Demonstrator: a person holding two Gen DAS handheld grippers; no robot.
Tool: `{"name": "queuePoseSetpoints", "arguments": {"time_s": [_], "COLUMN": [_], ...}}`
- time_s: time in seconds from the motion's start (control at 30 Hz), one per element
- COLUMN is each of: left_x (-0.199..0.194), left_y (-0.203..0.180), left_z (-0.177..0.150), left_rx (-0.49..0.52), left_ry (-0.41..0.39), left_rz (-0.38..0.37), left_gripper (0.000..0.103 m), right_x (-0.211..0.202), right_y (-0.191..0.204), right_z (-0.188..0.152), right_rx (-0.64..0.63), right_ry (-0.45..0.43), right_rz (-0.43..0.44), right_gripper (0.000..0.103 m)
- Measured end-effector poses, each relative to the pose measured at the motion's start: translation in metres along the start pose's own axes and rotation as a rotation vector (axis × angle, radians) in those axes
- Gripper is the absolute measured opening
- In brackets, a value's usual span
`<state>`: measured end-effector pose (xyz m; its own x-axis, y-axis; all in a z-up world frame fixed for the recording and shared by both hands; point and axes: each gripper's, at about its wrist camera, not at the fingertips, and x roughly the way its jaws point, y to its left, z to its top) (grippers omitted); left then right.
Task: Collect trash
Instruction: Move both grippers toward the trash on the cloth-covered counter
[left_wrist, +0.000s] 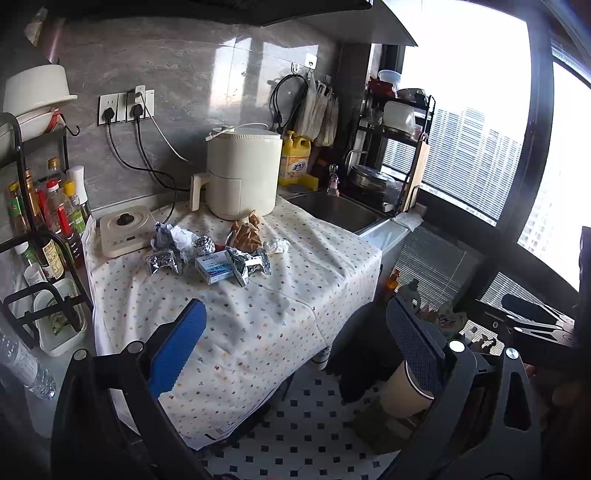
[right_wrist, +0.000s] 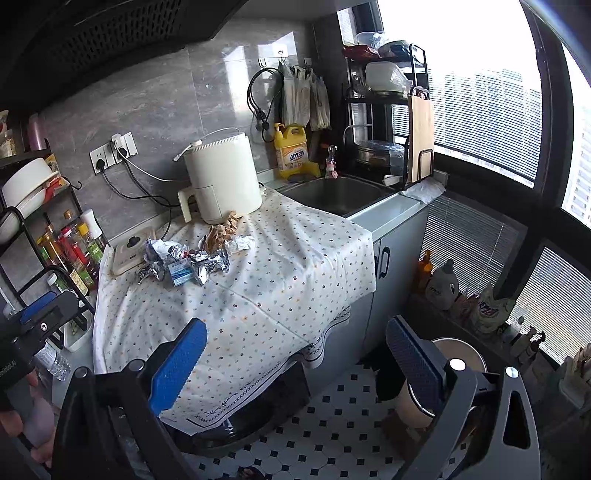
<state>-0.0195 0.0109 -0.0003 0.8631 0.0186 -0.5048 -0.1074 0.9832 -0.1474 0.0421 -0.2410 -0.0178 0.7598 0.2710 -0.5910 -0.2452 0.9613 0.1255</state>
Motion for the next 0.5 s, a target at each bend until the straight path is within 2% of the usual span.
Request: {"name": "queuePoseSetpoints", "arguments": {"time_s": [0.5], "left_x": [0.0009], "left_y": [-0.0049], "left_z": [-0.0028], "left_rx": [-0.005], "left_ry": [0.011], "left_rz": [0.001], "left_gripper": [0.097], "right_x": [-0.0004], "right_y": [-0.0081], "right_z": [-0.0025], "right_rx": [0.016], "right_ry": [0.003], "right_rz": [0.012], "right_gripper": [0.095]}}
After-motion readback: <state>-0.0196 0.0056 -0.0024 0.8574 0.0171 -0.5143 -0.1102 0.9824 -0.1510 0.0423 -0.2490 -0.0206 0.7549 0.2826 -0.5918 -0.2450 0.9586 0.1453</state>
